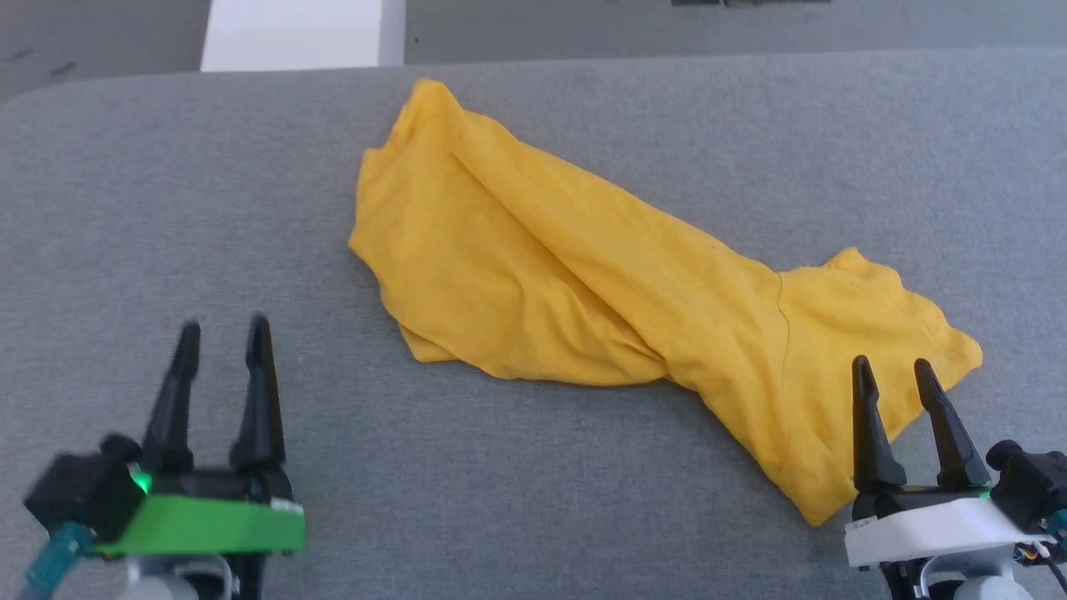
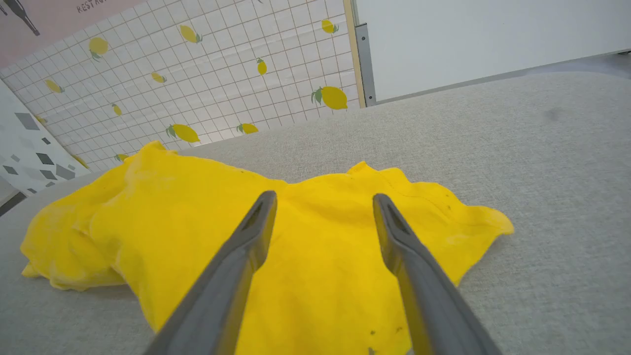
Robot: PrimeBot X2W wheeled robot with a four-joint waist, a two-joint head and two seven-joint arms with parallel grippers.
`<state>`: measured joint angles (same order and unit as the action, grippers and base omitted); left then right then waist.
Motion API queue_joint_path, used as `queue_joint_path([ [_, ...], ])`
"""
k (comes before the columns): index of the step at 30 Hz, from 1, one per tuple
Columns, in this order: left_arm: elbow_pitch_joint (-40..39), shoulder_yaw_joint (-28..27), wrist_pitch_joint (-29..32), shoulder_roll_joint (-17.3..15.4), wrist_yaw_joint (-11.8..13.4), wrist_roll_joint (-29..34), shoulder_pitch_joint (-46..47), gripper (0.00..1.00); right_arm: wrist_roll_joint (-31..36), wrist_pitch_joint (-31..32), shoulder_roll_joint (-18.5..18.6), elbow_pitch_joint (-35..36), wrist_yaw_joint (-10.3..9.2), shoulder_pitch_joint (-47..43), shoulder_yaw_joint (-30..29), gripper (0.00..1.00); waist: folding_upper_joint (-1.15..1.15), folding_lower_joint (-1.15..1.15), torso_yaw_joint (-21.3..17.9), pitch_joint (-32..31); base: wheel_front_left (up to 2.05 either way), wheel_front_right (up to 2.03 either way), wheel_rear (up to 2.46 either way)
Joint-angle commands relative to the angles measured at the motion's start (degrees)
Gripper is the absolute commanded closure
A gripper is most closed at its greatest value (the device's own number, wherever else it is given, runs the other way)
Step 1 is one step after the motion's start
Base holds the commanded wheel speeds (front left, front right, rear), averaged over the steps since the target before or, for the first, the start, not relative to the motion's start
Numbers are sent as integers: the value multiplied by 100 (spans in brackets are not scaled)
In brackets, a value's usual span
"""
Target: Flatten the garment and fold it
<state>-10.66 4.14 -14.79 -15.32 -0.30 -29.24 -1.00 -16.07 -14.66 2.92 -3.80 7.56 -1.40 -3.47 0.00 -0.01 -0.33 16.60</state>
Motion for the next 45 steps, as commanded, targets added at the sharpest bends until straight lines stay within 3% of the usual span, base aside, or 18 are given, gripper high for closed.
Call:
queue_joint_path([
  [1,47,-100,-20,118,-109,175,-150,0,57,-34,-4,-25,-8,-51,1,0,0,1,150,-176,0,0,0],
  [6,167,-321,-20,493,-450,804,-387,0,217,-34,-4,-46,-8,-28,-14,0,0,1,340,-306,0,0,0],
  [11,233,-473,-20,753,-602,1043,-387,0,224,286,-4,44,-8,380,33,0,0,1,492,-333,0,0,0],
  [22,347,-310,-20,919,-714,1202,-163,0,1145,3360,-4,357,-8,2534,401,0,0,1,822,38,0,0,0],
  [29,407,53,-20,734,-717,1128,140,0,1254,5050,86,-193,-8,3332,669,0,0,1,1176,412,0,0,0],
  [43,655,408,-20,705,-718,812,554,0,1528,6307,658,-1771,-8,4067,835,0,0,1,1908,939,0,0,0],
  [44,666,418,-20,706,-718,800,573,0,1548,6330,679,-1834,-8,4081,842,6,0,1,1931,956,0,0,0],
  [45,676,426,-20,706,-718,792,585,0,1576,6340,694,-1885,-8,4089,850,54,0,1,1945,964,0,0,0],
])
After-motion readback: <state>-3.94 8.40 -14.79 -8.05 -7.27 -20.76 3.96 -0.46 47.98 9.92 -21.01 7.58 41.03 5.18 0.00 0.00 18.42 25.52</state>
